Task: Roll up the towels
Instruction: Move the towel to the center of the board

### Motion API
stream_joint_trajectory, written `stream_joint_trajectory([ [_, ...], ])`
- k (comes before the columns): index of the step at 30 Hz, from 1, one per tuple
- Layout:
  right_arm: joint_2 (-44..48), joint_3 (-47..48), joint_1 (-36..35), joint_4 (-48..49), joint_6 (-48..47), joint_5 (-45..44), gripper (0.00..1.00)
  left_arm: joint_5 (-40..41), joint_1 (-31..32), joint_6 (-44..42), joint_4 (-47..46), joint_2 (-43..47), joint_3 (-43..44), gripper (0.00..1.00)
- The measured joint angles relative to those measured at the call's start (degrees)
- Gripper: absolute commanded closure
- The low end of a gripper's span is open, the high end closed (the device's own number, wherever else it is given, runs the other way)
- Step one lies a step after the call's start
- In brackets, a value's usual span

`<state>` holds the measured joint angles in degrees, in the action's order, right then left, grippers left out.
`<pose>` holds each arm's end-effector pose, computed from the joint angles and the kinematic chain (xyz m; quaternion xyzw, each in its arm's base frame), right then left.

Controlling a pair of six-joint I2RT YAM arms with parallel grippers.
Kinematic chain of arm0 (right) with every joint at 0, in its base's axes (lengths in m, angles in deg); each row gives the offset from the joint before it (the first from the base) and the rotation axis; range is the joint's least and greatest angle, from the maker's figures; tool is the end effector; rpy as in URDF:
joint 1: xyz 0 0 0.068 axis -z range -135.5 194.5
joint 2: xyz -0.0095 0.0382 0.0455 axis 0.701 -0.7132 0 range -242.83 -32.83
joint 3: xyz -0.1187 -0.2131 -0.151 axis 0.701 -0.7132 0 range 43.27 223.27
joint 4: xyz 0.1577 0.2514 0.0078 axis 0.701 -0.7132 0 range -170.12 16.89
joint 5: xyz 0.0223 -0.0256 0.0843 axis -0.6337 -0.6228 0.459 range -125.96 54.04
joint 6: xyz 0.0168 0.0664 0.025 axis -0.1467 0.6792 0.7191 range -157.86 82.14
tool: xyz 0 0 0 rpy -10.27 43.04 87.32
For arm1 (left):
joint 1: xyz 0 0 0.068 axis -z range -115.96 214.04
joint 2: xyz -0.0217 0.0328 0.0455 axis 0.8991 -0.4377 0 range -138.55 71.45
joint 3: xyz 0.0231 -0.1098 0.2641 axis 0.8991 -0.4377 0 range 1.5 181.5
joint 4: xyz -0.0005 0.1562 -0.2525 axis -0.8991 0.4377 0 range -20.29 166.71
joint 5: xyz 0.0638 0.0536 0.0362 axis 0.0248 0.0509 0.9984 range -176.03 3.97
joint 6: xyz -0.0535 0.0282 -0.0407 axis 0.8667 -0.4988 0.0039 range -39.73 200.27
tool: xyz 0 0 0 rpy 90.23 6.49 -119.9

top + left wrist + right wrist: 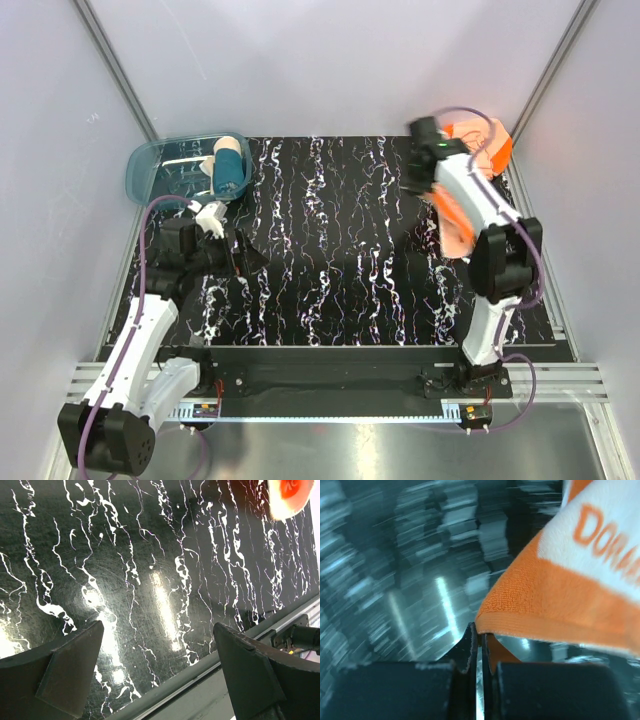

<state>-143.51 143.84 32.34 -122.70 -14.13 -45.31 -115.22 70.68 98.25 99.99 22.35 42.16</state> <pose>0.4659 0.0903 0.2680 0.1181 0.9550 0.0054 0.2722 0.2198 -0.0554 0.2626 0.0223 0.8789 -0.3112 0.3607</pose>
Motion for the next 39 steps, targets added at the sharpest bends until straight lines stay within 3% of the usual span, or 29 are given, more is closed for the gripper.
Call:
stream_joint_trajectory([
  [4, 9.3, -0.2, -20.2, 0.5, 0.7, 0.7, 1.0, 1.1, 0.0, 0.0, 0.0, 1.1, 0.0, 0.01],
  [8, 25.2, -14.8, -34.2, 2.3, 5.9, 5.1, 1.0, 2.5, 0.0, 0.0, 0.1, 2.4, 0.0, 0.01],
  [13, 40.3, -31.6, -34.5, -6.5, 16.6, 2.7, 1.0, 4.7, 0.0, 0.3, 0.5, 2.8, 0.0, 0.01],
  [18, 48.8, -29.6, -34.4, -14.0, 22.1, -3.9, 1.0, 4.7, 0.4, 3.6, -2.1, 0.3, 0.0, 0.01],
  [22, 52.5, -28.0, -34.2, -11.8, 21.7, -0.4, 1.0, 5.5, 6.3, 6.4, -3.8, -7.3, 2.9, 0.01],
  [23, 52.9, -29.2, -34.2, -9.5, 21.4, 2.1, 0.97, 5.7, 8.1, 6.7, -3.9, -8.9, 4.0, 0.01],
  [24, 52.3, -30.8, -34.2, -7.1, 21.3, 4.9, 0.7, 6.2, 10.2, 7.3, -4.1, -10.4, 5.3, 0.01],
  [26, 48.5, -34.6, -34.8, 0.0, 21.4, 11.3, 0.43, 7.2, 13.5, 8.1, -4.9, -11.6, 7.1, 0.01],
  [27, 45.2, -35.3, -35.9, 2.1, 21.2, 13.4, 0.34, 7.6, 14.5, 8.6, -5.1, -11.4, 7.5, 0.01],
  [28, 41.0, -35.1, -37.5, 3.6, 20.6, 14.2, 0.15, 8.2, 15.0, 9.0, -5.2, -10.8, 7.6, 0.01],
  [31, 31.3, -32.7, -41.6, 5.6, 19.0, 14.7, 0.01, 10.1, 15.1, 9.9, -3.8, -7.1, 7.5, 0.01],
  [34, 29.4, -26.7, -41.8, 1.8, 17.2, 10.0, 0.0, 11.3, 15.1, 11.3, -3.0, -0.3, 6.2, 0.01],
  [39, 32.2, -17.2, -29.3, 2.0, 15.4, 5.2, 0.0, 13.4, 19.7, 16.9, -3.3, 7.1, -1.1, 0.01],
])
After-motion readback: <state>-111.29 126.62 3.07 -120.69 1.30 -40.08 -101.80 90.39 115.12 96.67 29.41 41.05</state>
